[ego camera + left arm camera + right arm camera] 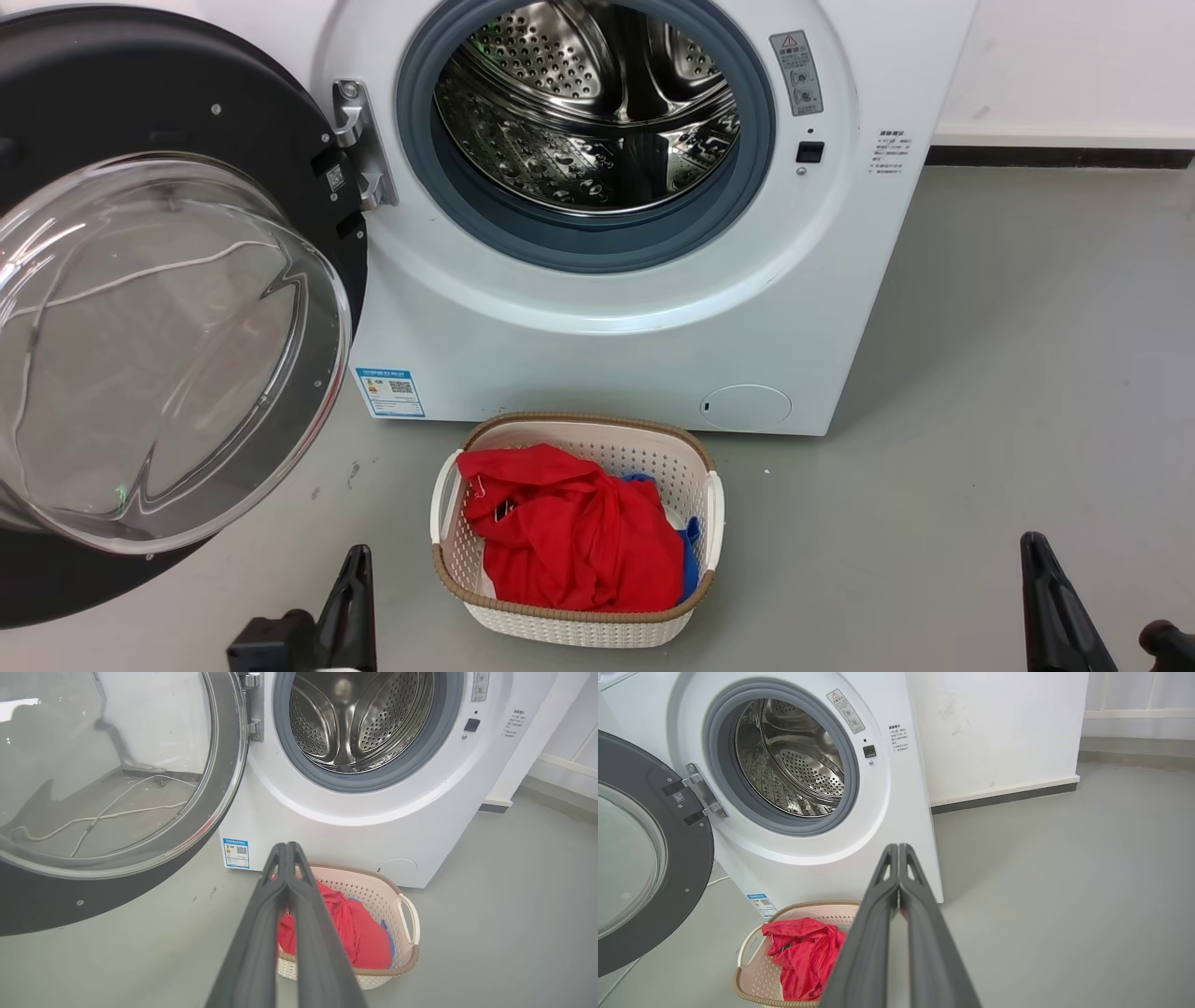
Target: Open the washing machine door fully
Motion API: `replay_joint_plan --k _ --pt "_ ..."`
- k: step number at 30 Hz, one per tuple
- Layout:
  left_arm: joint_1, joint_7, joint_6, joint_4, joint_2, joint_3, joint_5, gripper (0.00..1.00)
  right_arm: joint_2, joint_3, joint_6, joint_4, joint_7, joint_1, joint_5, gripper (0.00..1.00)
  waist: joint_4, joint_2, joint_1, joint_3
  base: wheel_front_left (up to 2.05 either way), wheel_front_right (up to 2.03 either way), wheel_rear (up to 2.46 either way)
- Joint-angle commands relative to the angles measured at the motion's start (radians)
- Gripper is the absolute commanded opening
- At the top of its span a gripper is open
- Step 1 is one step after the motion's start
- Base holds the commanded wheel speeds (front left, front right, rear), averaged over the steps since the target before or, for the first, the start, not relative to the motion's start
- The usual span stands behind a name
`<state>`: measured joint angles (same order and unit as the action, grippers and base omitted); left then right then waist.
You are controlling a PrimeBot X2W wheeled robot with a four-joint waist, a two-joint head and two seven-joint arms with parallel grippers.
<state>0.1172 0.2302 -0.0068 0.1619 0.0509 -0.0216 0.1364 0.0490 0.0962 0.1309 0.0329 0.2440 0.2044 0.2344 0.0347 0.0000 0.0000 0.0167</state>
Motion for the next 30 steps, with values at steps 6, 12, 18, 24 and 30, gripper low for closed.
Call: replay_joint_plan --k 6,12,18,24,30 --pt "-0.043 -0.032 -0.013 -0.007 0.001 0.016 0.152 0.00 0.012 -0.007 0.000 0.008 -0.029 -0.046 0.153 0.00 -0.002 0.0000 0.0000 -0.001 0.00 0.00 0.00" --pt "-0.059 -0.058 -0.023 0.000 0.001 0.026 0.266 0.00 0.017 -0.013 0.000 0.025 -0.051 -0.070 0.264 0.00 -0.004 0.0000 0.0000 -0.002 0.00 0.00 0.00" --pt "-0.074 -0.083 -0.032 0.006 0.001 0.035 0.372 0.00 0.020 -0.016 0.000 0.041 -0.073 -0.092 0.368 0.00 -0.005 0.0000 0.0000 -0.003 0.00 0.00 0.00" --pt "-0.088 -0.106 -0.040 0.013 0.001 0.044 0.472 0.00 0.023 -0.019 0.000 0.056 -0.094 -0.112 0.464 0.00 -0.007 0.0000 0.0000 -0.004 0.00 0.00 0.00" --pt "-0.102 -0.128 -0.048 0.019 0.001 0.053 0.565 0.00 0.025 -0.021 0.000 0.070 -0.114 -0.131 0.553 0.00 -0.009 0.0000 0.0000 -0.005 0.00 0.00 0.00"
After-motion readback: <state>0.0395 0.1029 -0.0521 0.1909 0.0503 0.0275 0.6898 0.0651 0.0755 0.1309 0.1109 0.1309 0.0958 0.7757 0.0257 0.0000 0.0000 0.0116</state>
